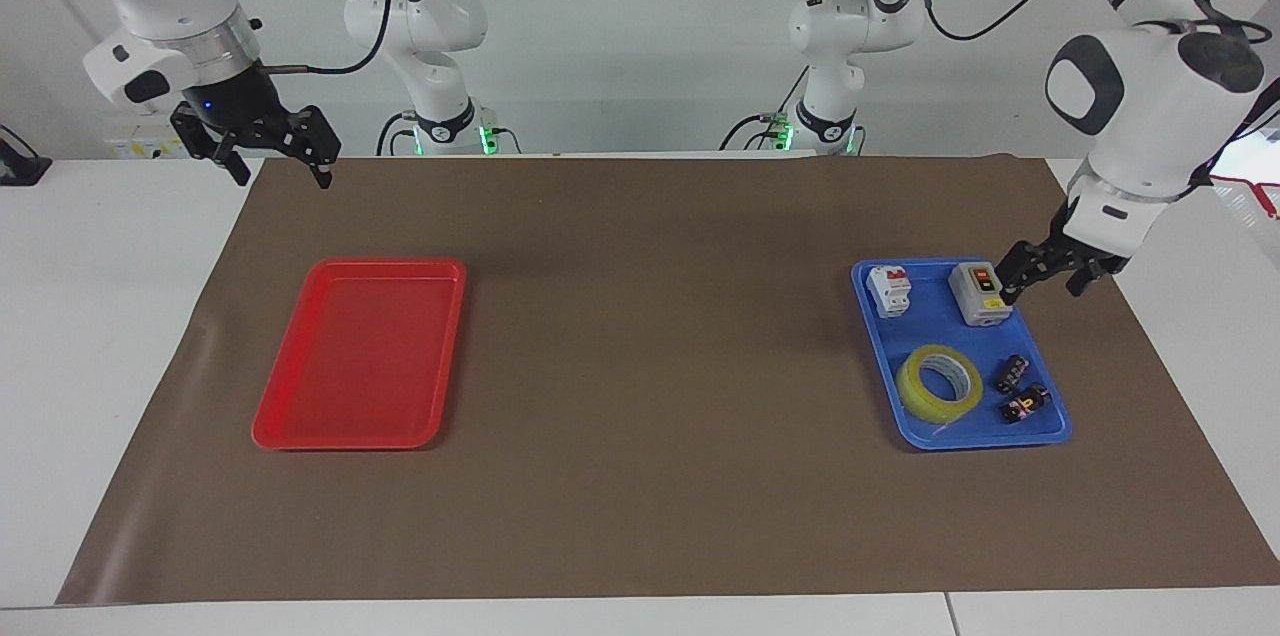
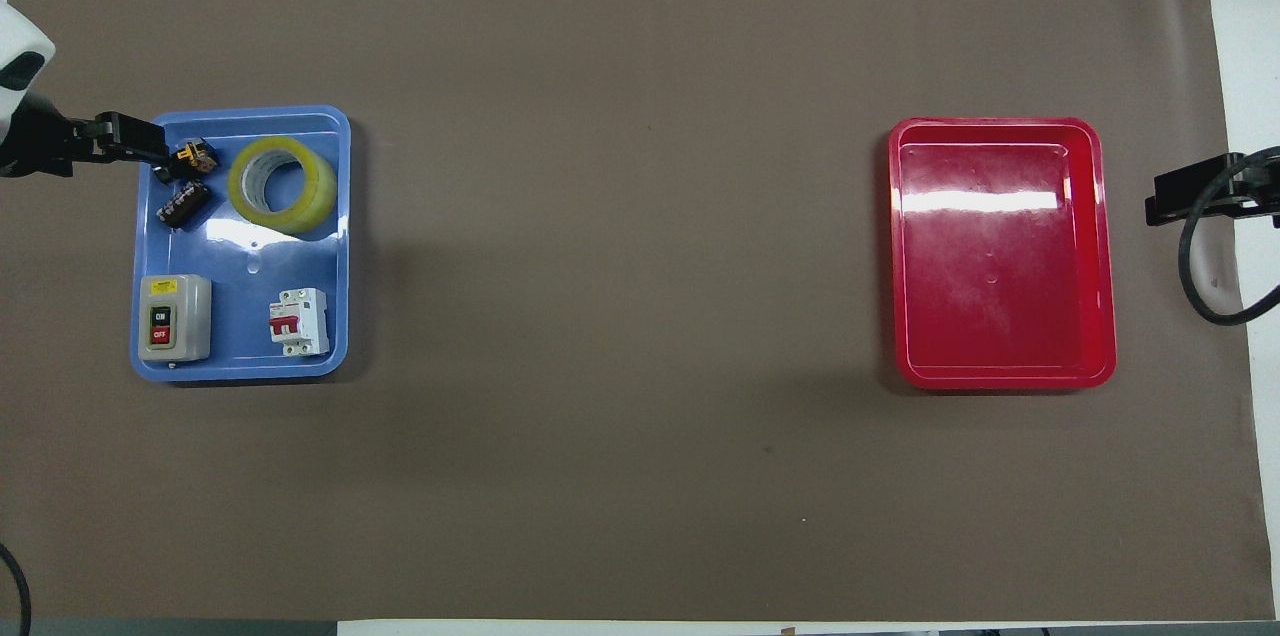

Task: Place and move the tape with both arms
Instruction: 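Reach the left gripper down onto the yellow tape roll and grasp it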

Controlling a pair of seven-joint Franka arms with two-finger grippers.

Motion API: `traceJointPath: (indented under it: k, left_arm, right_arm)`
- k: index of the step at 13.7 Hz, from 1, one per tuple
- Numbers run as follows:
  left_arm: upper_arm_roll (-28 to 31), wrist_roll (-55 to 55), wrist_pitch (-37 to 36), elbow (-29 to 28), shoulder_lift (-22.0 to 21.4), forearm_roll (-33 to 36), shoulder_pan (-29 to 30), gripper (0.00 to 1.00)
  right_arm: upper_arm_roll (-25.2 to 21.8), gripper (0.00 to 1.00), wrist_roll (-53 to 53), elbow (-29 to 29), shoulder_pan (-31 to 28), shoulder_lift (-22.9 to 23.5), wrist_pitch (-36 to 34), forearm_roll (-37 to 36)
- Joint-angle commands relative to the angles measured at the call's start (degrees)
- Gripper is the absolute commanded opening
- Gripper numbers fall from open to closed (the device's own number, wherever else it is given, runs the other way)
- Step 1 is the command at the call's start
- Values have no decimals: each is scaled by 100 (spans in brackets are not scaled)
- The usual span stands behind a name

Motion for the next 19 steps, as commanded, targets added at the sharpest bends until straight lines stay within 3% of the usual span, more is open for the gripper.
traceJointPath:
  k: [1,5,8,11,12,13,14,19]
  left_arm:
    - [28,40,787,-324,284,87,-93,100]
    - [37,-13,1923,-1099,389,87,-163,100]
    - [28,-301,2170,-1231,661,87,-172,100]
    - [37,-373,2574,-1460,723,87,-181,92]
    - [37,-408,2601,-1460,750,87,-181,71]
    - [28,-643,2584,-1460,750,87,-172,18]
    - [28,-837,2601,-1460,750,87,-172,0]
    - [37,-848,2365,-1338,514,87,-181,0]
  right_arm:
    - [31,100,-142,-93,-84,-67,45,95]
    - [31,100,-142,-93,-84,-67,36,95]
    - [31,100,-142,-93,-84,-67,36,95]
    - [31,100,-142,-93,-84,-67,36,95]
    - [31,100,-142,-93,-84,-67,36,95]
    - [31,100,-142,-93,-84,-67,36,95]
    - [31,100,-142,-93,-84,-67,36,95]
    - [31,100,-160,-93,-84,-75,36,95]
